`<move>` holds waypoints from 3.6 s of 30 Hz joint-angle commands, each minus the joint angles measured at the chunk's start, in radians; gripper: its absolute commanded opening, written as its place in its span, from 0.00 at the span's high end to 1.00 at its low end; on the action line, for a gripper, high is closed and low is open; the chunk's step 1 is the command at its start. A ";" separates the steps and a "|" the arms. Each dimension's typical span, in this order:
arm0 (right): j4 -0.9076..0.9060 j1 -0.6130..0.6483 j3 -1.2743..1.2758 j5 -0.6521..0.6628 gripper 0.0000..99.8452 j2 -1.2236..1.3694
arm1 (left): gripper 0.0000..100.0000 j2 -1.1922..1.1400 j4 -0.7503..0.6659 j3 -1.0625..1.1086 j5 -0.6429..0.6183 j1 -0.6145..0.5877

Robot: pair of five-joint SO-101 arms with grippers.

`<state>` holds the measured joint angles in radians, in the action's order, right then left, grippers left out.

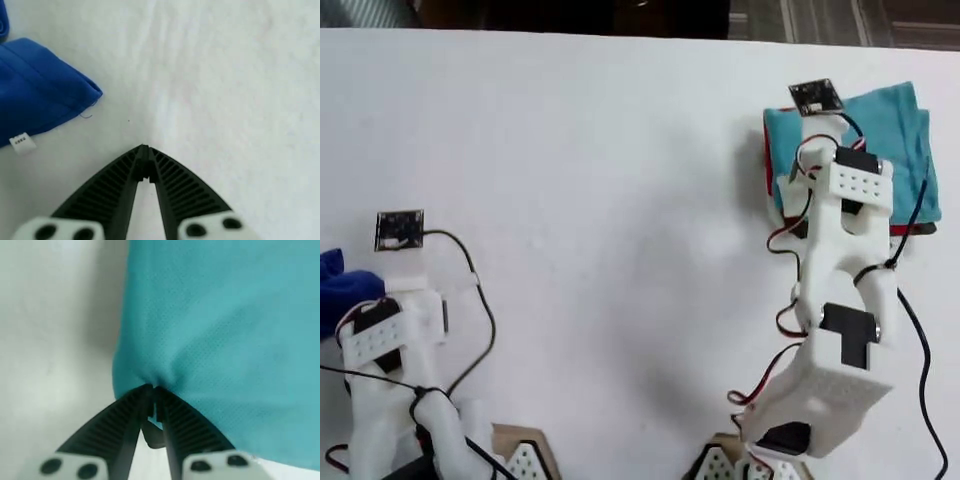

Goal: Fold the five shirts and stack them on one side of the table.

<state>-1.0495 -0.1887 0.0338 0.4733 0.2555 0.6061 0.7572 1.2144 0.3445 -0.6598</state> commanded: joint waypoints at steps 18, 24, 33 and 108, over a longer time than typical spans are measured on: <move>-0.440 0.045 0.025 0.015 0.98 -0.717 | 0.97 0.023 -0.006 -0.002 -0.005 0.006; -0.410 0.163 0.417 0.008 0.92 -0.822 | 0.97 0.029 0.029 -0.045 0.003 -0.057; -0.117 0.257 0.918 0.014 0.79 -1.033 | 0.77 0.020 0.141 -0.418 0.132 -0.459; 0.186 0.265 1.568 -0.044 0.79 -1.620 | 0.97 -0.669 0.974 -1.939 0.130 0.509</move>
<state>-0.8792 0.0875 1.6049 0.4365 -1.3449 -0.0675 1.6548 -0.4258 0.4841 -0.2486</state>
